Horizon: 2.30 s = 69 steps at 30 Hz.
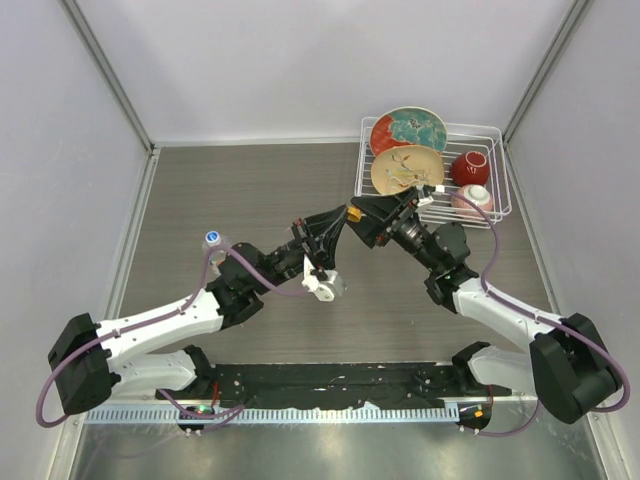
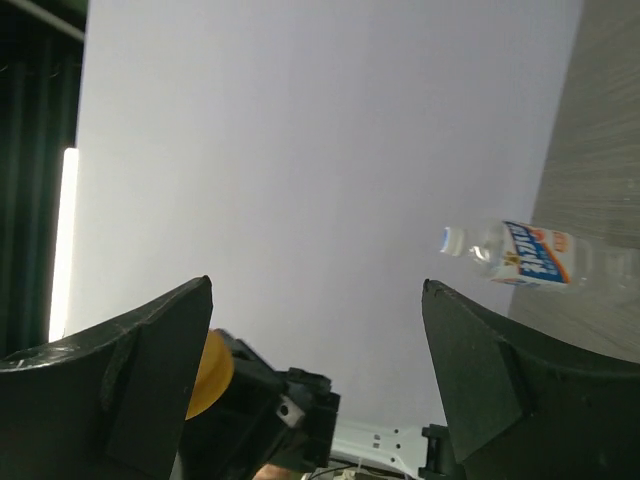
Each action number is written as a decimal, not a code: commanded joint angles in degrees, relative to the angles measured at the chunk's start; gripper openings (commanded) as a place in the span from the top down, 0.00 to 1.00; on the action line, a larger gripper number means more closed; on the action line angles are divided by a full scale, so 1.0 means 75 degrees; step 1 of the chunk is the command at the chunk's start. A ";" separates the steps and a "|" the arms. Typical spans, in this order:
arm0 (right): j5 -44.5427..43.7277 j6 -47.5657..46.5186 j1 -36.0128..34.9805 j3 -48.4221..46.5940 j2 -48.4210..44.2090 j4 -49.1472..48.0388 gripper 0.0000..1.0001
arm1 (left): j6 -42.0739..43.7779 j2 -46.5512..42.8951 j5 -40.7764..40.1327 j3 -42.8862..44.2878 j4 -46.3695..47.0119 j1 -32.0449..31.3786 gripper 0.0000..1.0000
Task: Screw on the bottle caps
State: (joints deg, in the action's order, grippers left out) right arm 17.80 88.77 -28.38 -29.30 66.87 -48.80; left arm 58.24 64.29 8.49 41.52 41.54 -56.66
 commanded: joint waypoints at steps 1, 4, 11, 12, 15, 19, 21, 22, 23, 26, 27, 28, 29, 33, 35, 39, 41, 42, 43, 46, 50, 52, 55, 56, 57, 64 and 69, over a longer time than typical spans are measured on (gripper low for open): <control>0.0287 0.0409 0.0022 0.0085 -0.0291 -0.1555 0.09 | 0.0614 -0.0076 0.0367 -0.0296 0.1059 -0.0027 1.00; 0.0181 0.0550 0.0022 0.0273 -0.0233 -0.2164 0.09 | 0.0544 -0.0146 0.0228 -0.0414 0.1071 -0.0108 1.00; 0.0274 0.0316 0.0022 0.0286 -0.0104 -0.2857 0.09 | -0.0392 -0.0135 -0.0662 -0.0216 0.0989 -0.0191 1.00; 0.0321 0.0328 0.0011 0.0239 -0.0057 -0.3020 0.09 | -0.0545 -0.0146 -0.0861 -0.0192 0.0977 -0.0202 1.00; 0.0603 0.0561 0.0022 0.0110 0.0224 -0.3569 0.11 | -0.0792 -0.0170 -0.0933 -0.0192 0.0918 -0.0203 1.00; 0.1164 0.0890 0.0011 -0.0206 0.0692 -0.4122 0.16 | -0.0828 -0.0240 -0.0665 -0.0367 0.1058 -0.0203 1.00; 0.1317 0.1018 0.0011 -0.0265 0.0880 -0.4390 0.17 | -0.0652 -0.0299 -0.0477 -0.0531 0.1175 -0.0203 1.00; 0.1341 0.1135 -0.0001 -0.0265 0.0915 -0.4450 0.18 | -0.0594 -0.0322 -0.0337 -0.0590 0.1234 -0.0203 1.00; 0.1388 0.1160 -0.0001 -0.0277 0.0939 -0.4486 0.18 | -0.0477 -0.0369 -0.0301 -0.0637 0.1270 -0.0203 1.00; 0.1704 0.1230 -0.0001 -0.0382 0.0974 -0.4544 0.19 | -0.0277 -0.0428 -0.0090 -0.0801 0.1410 -0.0203 1.00; 0.1832 0.1242 -0.0001 -0.0417 0.0974 -0.4638 0.19 | -0.0149 -0.0463 -0.0043 -0.0848 0.1469 -0.0203 1.00; 0.1891 0.1253 -0.0001 -0.0429 0.0963 -0.4696 0.20 | -0.0113 -0.0498 0.0016 -0.0918 0.1481 -0.0203 1.00; 0.1962 0.1265 -0.0001 -0.0464 0.0951 -0.4743 0.20 | -0.0089 -0.0498 0.0063 -0.0965 0.1493 -0.0191 1.00; 0.2313 0.1277 -0.0001 -0.0605 0.0904 -0.4907 0.21 | -0.0101 -0.0533 0.0052 -0.0977 0.1516 -0.0191 1.00; 0.2489 0.1277 0.0011 -0.0628 0.0869 -0.4966 0.23 | -0.0124 -0.0533 0.0028 -0.0942 0.1516 -0.0191 1.00; 0.2665 0.1254 -0.0001 -0.0547 0.0787 -0.5095 0.27 | -0.0195 -0.0545 -0.0089 -0.0895 0.1493 -0.0191 1.00; 0.2782 0.1230 -0.0001 -0.0488 0.0729 -0.5131 0.27 | -0.0206 -0.0580 -0.0113 -0.0895 0.1493 -0.0191 1.00; 0.2794 0.1219 -0.0001 -0.0453 0.0717 -0.5131 0.27 | -0.0218 -0.0592 -0.0124 -0.0883 0.1481 -0.0179 1.00; 0.2794 0.1207 -0.0001 -0.0418 0.0682 -0.5131 0.27 | -0.0241 -0.0592 -0.0148 -0.0883 0.1481 -0.0179 1.00; 0.2794 0.1183 -0.0001 -0.0371 0.0635 -0.5166 0.27 | -0.0265 -0.0615 -0.0160 -0.0895 0.1446 -0.0167 1.00; 0.2794 0.1113 -0.0001 -0.0406 0.0564 -0.5119 0.30 | -0.0300 -0.0662 -0.0183 -0.0953 0.1399 -0.0156 1.00; 0.2794 0.1055 -0.0001 -0.0418 0.0494 -0.5084 0.31 | -0.0347 -0.0720 -0.0206 -0.0989 0.1376 -0.0156 1.00; 0.2806 0.0891 -0.0001 -0.0464 0.0412 -0.4908 0.34 | -0.0359 -0.0767 -0.0206 -0.1059 0.1364 -0.0144 1.00; 0.2806 0.0844 -0.0001 -0.0465 0.0400 -0.4862 0.35 | -0.0359 -0.0779 -0.0218 -0.1071 0.1364 -0.0144 1.00; 0.2818 0.0832 -0.0001 -0.0476 0.0400 -0.4838 0.36 | -0.0382 -0.0791 -0.0218 -0.1094 0.1364 -0.0144 1.00; 0.2876 0.0575 -0.0001 -0.0570 0.0295 -0.4628 0.39 | -0.0464 -0.0838 -0.0300 -0.1106 0.1258 -0.0144 1.00; 0.2947 0.0164 0.0011 -0.0664 0.0096 -0.4006 0.43 | -0.0488 -0.0873 -0.0288 -0.1176 0.1235 -0.0144 1.00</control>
State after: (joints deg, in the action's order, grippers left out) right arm 38.72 93.08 -28.38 -31.81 71.22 -73.43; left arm 55.51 58.74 7.79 33.67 48.38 -58.04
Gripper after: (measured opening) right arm 0.584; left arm 0.017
